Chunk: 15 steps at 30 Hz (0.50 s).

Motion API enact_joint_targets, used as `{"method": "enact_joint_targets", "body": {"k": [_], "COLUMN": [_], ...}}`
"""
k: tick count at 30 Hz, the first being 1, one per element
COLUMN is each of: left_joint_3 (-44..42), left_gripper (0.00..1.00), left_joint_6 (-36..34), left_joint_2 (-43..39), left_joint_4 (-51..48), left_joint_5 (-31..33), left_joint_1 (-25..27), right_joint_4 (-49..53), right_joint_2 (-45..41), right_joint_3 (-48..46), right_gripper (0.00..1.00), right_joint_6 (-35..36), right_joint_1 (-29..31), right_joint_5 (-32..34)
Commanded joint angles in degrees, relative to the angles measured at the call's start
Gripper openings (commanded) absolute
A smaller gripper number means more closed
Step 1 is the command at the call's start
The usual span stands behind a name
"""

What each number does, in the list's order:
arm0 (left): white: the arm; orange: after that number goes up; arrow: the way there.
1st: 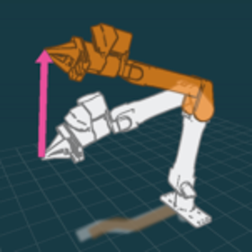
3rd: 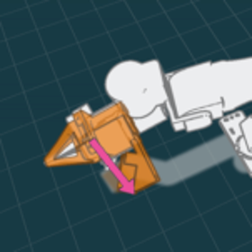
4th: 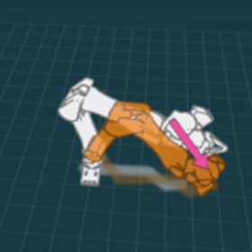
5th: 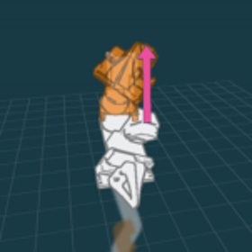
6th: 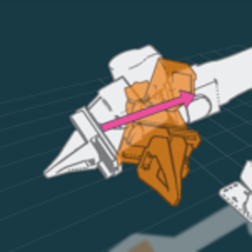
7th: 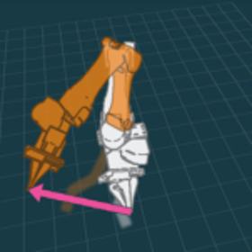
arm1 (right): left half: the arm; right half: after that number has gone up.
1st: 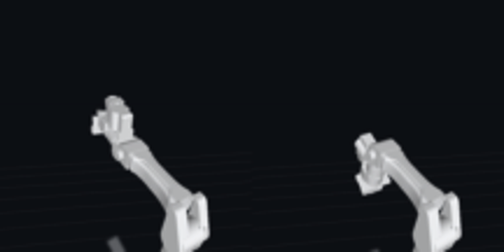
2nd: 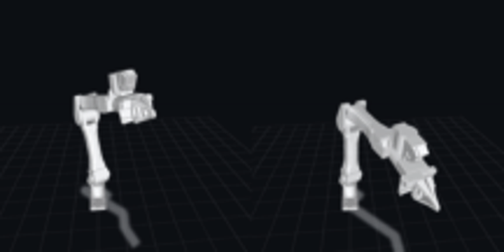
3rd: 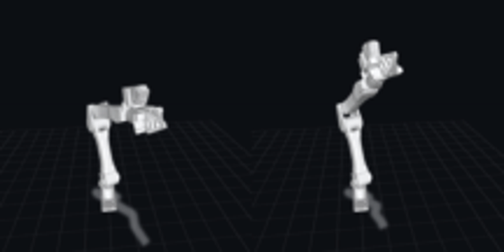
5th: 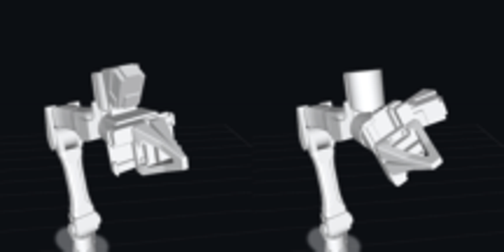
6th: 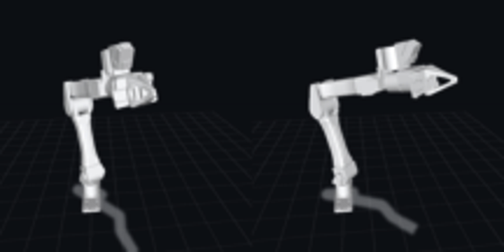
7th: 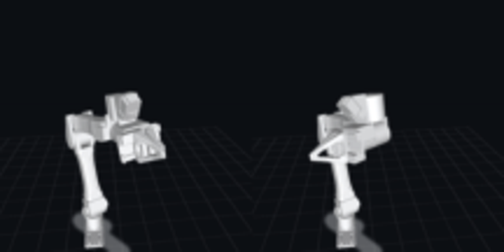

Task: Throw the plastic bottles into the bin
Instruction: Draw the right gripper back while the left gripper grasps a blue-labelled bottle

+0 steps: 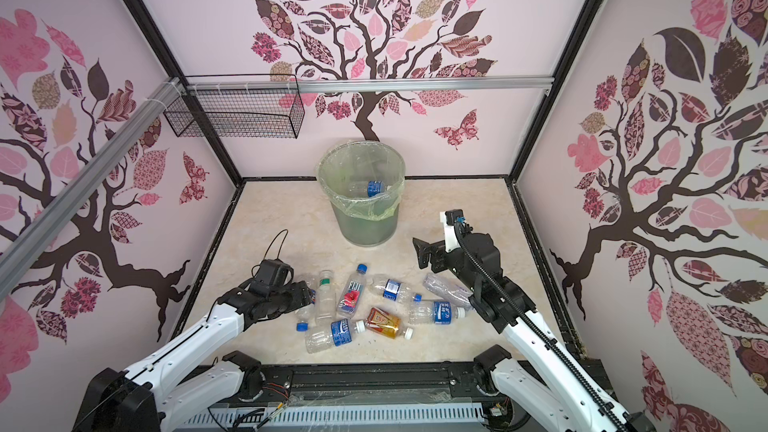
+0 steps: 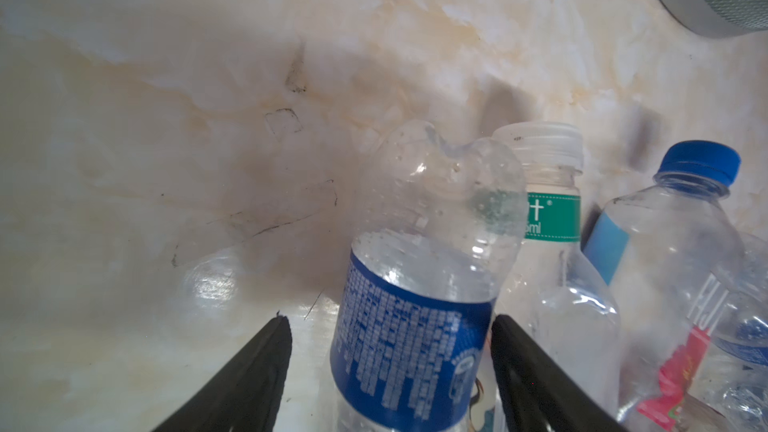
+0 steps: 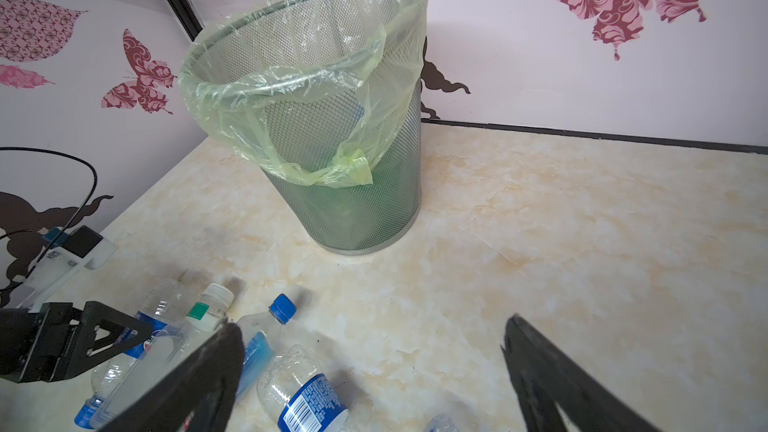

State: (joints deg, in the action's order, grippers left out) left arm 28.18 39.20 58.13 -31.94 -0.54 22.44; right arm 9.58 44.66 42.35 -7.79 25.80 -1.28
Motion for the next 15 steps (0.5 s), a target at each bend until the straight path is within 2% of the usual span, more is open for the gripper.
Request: {"method": "enact_joint_targets", "body": {"k": [1,8,15], "left_joint_3": [-1.47,-1.26,-0.75], "left_gripper": [0.8,0.79,0.67], "left_joint_6": [-0.02,-0.25,-0.77], "left_joint_2": [1.45,6.17,5.83], "left_joint_4": [2.89,5.53,4.98], "left_joint_5": [-0.55,-1.0,1.51], "left_joint_1": [0.15,0.15,0.15], "right_joint_4": [-0.97,-0.49,-1.06], "right_joint_2": [-0.64,-0.95,-1.0], "right_joint_3": [0.44,0.37,-0.51], "right_gripper": [1.0,1.0,1.0], "right_joint_6": [-0.61,-0.77,-2.24], "right_joint_1": [0.01,0.04,0.01], "right_joint_5": [0.51,0.51,-1.03]}}
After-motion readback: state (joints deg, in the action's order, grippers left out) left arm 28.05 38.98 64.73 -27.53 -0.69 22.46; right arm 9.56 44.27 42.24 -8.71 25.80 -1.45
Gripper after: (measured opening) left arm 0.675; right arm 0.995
